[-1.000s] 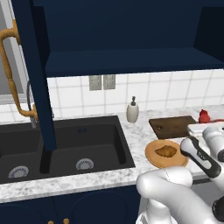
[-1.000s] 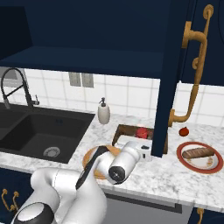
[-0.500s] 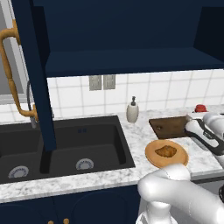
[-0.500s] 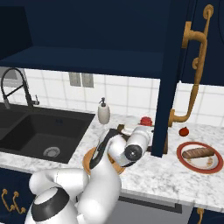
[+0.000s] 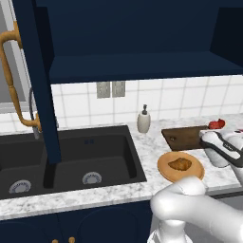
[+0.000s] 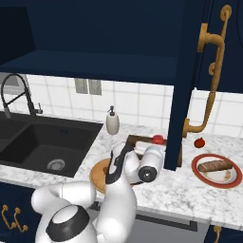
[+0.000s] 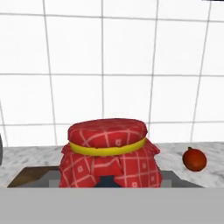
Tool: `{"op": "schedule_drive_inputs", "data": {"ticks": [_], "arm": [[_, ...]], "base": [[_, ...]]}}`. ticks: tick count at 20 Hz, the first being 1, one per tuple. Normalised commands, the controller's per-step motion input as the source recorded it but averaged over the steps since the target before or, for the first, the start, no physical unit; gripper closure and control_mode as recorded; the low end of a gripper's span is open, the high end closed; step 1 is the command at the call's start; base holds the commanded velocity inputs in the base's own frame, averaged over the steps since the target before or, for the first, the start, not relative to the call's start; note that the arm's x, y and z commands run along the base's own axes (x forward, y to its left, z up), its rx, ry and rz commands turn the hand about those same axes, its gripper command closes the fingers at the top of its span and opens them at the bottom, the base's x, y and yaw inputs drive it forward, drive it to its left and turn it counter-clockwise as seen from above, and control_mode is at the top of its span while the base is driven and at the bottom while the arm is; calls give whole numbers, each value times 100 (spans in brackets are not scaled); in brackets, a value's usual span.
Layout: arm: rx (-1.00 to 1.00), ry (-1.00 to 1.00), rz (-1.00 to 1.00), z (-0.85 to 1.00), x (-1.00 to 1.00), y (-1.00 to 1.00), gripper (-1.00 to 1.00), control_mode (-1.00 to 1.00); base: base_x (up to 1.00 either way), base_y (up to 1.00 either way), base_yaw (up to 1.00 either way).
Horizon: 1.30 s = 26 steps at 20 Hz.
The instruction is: From the different types of pastries on the counter, select a croissant and place it on the cutting board. Then retrieve a jar of jam from the cabinet and place it alongside the croissant on the cutting board.
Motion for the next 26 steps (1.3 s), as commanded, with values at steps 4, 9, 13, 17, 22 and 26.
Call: {"op": "schedule_drive_inputs", "data": {"ticks": [4, 9, 13, 17, 22, 26], "arm": [[6, 0, 2, 0, 36, 0, 100, -100], [1, 0, 4, -21, 19, 0, 100, -100], [1, 0, 4, -41, 44, -7, 100, -100], [3, -1, 0, -36, 41, -20, 100, -100], [2, -6, 0, -60, 24, -15, 100, -100], [5, -4, 0, -29, 29, -13, -100, -100]], "base": [[0, 0, 0], [0, 0, 0], [0, 0, 0], [0, 0, 0], [0, 0, 0], [0, 0, 0]]}}
